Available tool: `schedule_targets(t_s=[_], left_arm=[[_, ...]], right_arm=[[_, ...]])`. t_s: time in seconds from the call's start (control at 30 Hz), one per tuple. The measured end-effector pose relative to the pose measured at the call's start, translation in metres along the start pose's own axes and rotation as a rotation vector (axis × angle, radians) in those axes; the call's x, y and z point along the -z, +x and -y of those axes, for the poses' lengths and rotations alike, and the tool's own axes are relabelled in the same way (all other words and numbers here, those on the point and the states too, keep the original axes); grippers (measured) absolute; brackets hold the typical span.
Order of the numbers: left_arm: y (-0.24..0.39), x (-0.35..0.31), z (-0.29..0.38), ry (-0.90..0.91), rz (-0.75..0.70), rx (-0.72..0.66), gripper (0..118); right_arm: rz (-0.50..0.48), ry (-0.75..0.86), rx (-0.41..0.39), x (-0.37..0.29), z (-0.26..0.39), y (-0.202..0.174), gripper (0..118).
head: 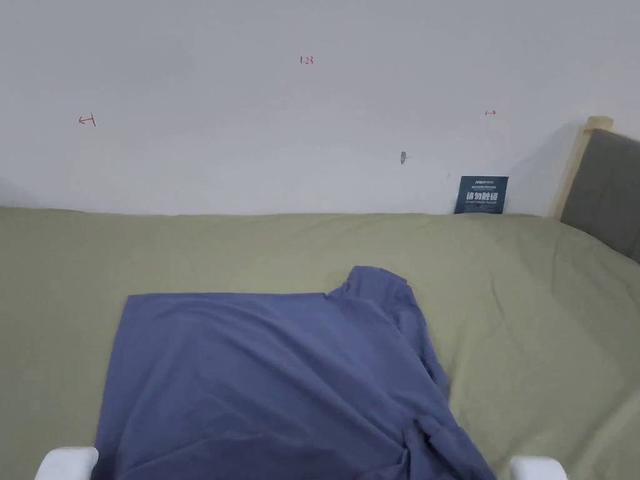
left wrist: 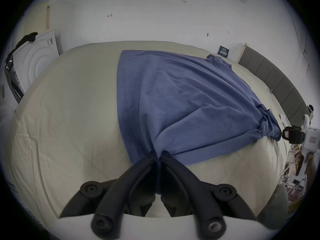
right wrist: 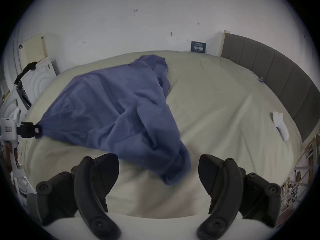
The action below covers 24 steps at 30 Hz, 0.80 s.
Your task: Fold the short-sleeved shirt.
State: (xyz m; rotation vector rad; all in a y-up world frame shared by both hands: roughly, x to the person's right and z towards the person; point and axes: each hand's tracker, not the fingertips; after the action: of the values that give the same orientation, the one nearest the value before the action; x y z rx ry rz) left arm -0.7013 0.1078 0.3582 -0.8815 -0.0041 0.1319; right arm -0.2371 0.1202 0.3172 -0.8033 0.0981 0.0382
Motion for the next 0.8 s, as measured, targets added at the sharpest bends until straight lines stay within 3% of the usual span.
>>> schedule_targets(t_s=[0.1, 0.13, 0.17, 0.2, 0.27, 0.33, 0.57, 0.8], left_arm=[[-0.002, 0.001, 0.002, -0.012, 0.008, -0.005, 2], [-0.003, 0.003, 0.002, -0.012, 0.008, -0.007, 2], [-0.003, 0.000, 0.002, -0.012, 0.012, -0.007, 2], [-0.003, -0.002, 0.003, -0.012, 0.015, 0.001, 2], [-0.004, -0.006, 0.003, -0.016, 0.029, 0.022, 2], [-0.002, -0.011, 0.003, -0.004, 0.025, 0.051, 2], [-0.006, -0.025, -0.022, -0.024, 0.042, 0.118, 2], [-0.034, 0.000, -0.095, -0.123, 0.138, 0.141, 2]], right_arm=[[-0.038, -0.052, 0.033, 0.035, -0.005, 0.002, 99], [-0.043, -0.088, 0.054, 0.040, -0.008, 0.003, 83], [-0.053, -0.086, 0.095, 0.039, -0.009, 0.006, 52], [-0.067, -0.049, 0.125, 0.036, -0.010, 0.009, 9], [-0.047, 0.062, 0.075, 0.020, -0.008, 0.003, 9], [-0.093, 0.045, 0.027, 0.014, -0.013, 0.001, 9], [-0.142, 0.112, 0.030, -0.006, -0.064, 0.009, 9], [-0.187, 0.098, -0.029, 0.050, -0.158, 0.007, 9]])
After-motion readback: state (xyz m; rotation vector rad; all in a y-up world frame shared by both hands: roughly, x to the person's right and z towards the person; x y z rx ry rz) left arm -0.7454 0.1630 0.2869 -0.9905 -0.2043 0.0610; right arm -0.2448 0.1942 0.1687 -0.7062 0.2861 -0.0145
